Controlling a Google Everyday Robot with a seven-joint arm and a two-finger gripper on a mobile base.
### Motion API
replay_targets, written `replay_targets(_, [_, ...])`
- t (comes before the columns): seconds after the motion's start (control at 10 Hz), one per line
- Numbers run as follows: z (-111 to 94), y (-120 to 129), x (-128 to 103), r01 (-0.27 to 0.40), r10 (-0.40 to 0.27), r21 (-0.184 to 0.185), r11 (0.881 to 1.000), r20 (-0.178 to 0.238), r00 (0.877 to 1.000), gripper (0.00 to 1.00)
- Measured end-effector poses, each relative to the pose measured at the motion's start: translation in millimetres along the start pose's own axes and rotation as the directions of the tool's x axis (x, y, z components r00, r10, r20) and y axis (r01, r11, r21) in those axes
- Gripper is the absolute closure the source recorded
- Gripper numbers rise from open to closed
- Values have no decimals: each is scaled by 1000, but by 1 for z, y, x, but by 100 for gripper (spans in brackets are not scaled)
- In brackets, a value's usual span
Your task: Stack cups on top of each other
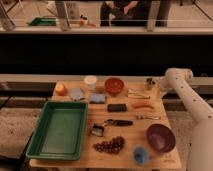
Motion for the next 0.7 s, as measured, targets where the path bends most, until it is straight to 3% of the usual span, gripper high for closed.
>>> replay_targets(0.7, [17,-10,-6,4,-4,3,1000,25,1000,20])
